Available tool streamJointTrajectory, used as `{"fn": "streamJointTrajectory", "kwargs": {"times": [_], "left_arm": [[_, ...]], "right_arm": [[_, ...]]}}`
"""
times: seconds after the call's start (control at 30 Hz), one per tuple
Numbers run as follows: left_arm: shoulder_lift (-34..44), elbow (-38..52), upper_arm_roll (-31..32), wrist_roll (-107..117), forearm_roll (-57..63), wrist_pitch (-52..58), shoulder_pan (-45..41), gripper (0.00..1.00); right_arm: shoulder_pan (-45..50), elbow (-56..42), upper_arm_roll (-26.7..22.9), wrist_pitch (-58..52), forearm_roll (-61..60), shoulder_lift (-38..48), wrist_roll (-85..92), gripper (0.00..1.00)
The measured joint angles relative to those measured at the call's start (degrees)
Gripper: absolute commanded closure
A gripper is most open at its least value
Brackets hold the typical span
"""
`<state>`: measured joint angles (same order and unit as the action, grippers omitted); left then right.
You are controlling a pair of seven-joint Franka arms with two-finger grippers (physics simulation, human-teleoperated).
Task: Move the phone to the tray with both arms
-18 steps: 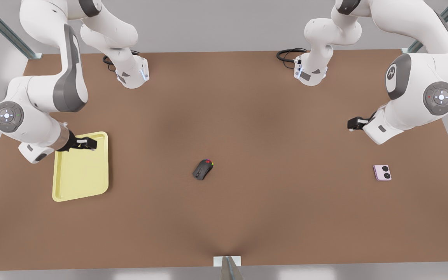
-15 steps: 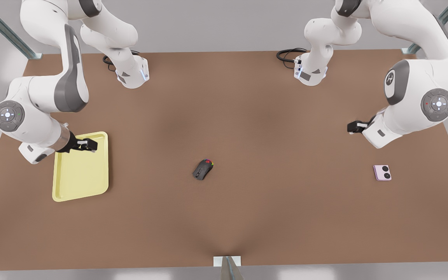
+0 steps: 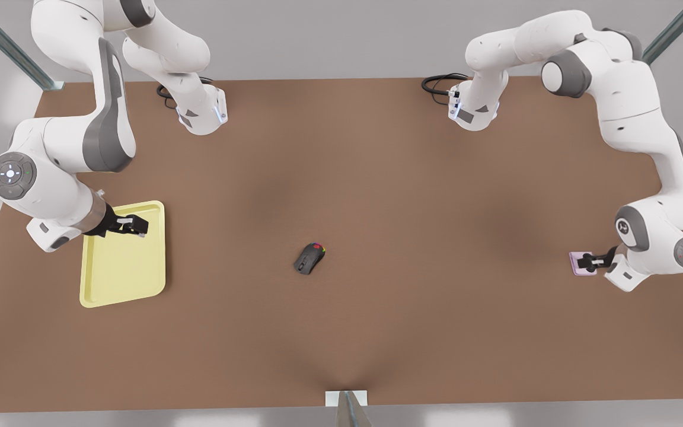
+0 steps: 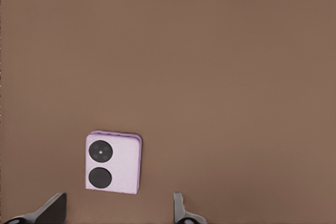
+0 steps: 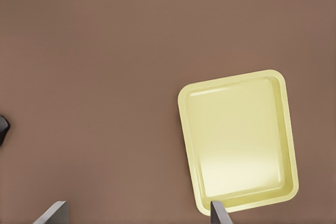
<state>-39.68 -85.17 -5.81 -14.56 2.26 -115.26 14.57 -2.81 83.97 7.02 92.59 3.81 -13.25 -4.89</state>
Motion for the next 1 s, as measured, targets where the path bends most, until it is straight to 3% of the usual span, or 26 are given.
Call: {"fn": "streamJointTrajectory", "kwargs": {"times": [0.37,1.0], "left_arm": [[-1.7,-5.2,0.0,-9.6,-0.2,-10.8,1.2,0.00],[-3.8,-6.9,-0.1,-14.1,-0.9,-14.1,2.5,0.00]], "right_arm": [[0.0,-0.5,0.0,0.2,0.0,-0.3,-0.4,0.00],[0.0,-0.5,0.0,0.8,-0.3,-0.7,-0.8,0.00]]}}
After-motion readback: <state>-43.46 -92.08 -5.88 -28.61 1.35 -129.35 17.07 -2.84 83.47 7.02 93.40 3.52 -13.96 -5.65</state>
